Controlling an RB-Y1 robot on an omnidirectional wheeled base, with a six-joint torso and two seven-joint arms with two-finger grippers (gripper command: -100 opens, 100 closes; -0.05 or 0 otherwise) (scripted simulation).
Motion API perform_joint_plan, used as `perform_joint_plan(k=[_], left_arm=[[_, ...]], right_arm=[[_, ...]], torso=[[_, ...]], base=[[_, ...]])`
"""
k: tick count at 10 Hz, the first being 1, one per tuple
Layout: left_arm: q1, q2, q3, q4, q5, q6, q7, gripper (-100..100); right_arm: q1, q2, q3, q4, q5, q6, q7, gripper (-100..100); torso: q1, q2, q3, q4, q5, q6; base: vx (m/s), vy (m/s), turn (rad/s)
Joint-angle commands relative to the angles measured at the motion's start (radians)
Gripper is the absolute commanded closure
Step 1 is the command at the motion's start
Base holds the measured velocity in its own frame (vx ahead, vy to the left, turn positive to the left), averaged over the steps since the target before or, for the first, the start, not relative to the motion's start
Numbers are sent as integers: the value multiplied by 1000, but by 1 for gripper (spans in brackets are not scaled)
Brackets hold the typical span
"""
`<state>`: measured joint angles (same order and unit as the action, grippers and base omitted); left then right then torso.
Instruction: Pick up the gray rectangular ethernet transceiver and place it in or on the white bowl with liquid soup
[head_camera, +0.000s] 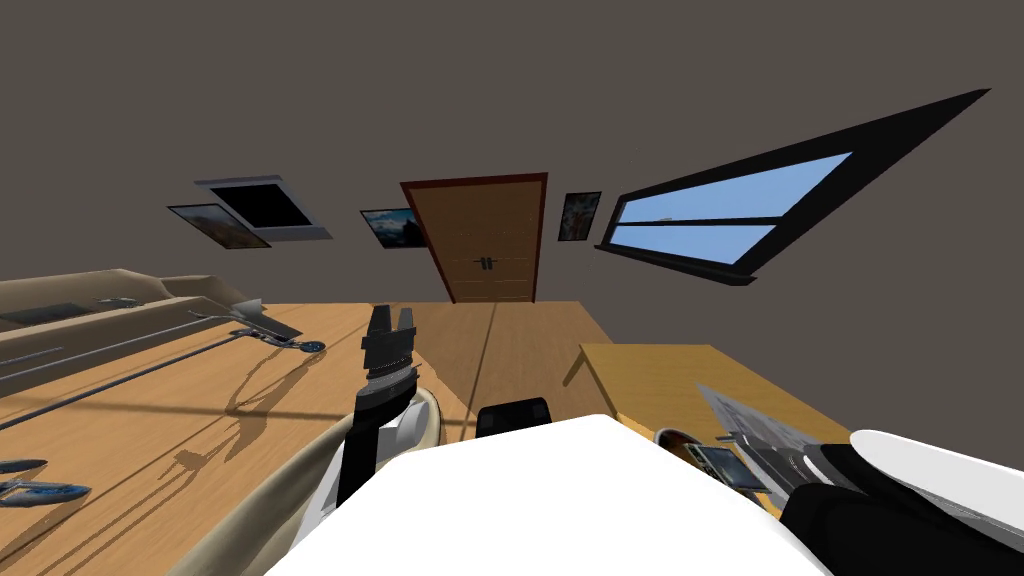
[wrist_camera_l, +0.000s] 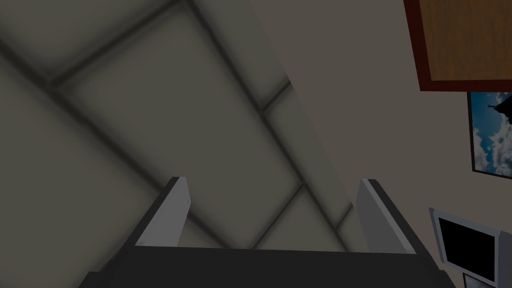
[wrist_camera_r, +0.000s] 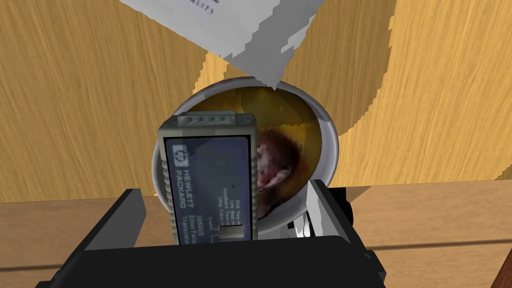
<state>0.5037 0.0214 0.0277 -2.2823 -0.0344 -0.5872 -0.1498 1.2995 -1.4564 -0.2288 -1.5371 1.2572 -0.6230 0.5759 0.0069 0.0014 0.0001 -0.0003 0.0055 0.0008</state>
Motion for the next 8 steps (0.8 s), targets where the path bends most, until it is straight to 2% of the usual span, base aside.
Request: perform_joint_plan(k=[1,4,5,6,7,8], left_arm=[[0,0,0,0,0,0,0,0],[0,0,0,0,0,0,0,0],[0,0,0,0,0,0,0,0],[0,0,0,0,0,0,0,0],[0,0,0,0,0,0,0,0],[0,0,0,0,0,0,0,0]], right_arm=[[15,-20,-37,-1,-14,-25,2,-100],[53,-80,-124,-14,-42,-74,-12,-100],[53,-80,-124,-14,-42,-74,-12,-100],[62,-95,-146,-18,-49,-87,-15,-100],[56,-88,-134,-15,-46,-80,-13,-100],[57,-89,-137,-15,-46,-82,-13,0]], torso=[[0,0,0,0,0,0],[0,0,0,0,0,0],[0,0,0,0,0,0],[0,0,0,0,0,0],[0,-1,0,0,0,0],[0,-1,-1,0,0,0]], base=[[-29,10,-75],[-33,6,-102],[-21,6,-19],[-19,7,-47],[-9,4,-12],[0,0,0]])
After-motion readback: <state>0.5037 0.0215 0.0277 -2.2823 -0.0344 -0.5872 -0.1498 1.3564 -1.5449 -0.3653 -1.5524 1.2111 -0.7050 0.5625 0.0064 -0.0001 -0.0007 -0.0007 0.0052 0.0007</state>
